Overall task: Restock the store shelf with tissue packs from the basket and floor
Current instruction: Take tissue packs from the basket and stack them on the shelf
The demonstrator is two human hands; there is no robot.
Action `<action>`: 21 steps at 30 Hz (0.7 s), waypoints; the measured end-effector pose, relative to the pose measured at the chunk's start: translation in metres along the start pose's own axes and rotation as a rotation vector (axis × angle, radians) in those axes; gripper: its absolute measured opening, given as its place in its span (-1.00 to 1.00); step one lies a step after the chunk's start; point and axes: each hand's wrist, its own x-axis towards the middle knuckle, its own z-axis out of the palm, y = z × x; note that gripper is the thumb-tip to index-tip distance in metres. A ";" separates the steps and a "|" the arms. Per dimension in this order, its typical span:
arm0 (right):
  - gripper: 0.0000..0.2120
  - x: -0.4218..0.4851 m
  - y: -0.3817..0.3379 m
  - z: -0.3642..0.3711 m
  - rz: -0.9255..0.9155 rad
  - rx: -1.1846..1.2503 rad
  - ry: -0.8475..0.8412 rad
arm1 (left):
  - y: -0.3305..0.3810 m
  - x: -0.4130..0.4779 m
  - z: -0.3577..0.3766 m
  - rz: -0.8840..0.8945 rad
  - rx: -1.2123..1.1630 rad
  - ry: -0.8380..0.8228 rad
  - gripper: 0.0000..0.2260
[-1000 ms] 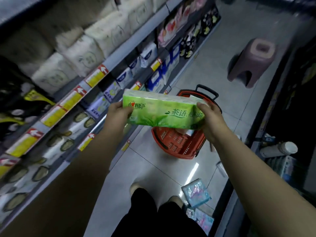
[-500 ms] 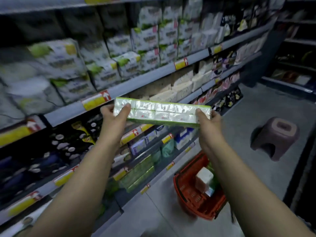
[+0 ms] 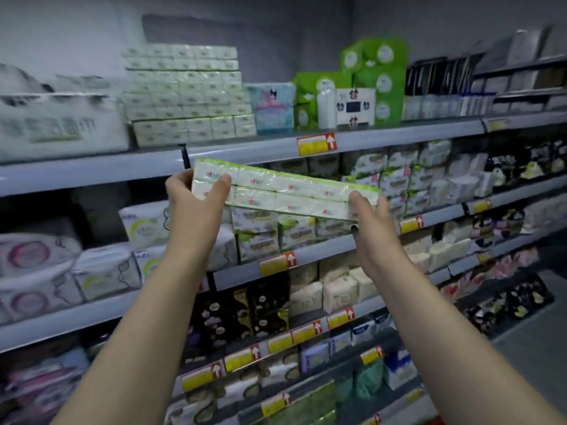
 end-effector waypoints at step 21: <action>-0.42 0.135 -0.079 0.200 -0.477 -0.123 -0.104 | 0.028 0.186 -0.046 0.378 0.105 0.221 -0.59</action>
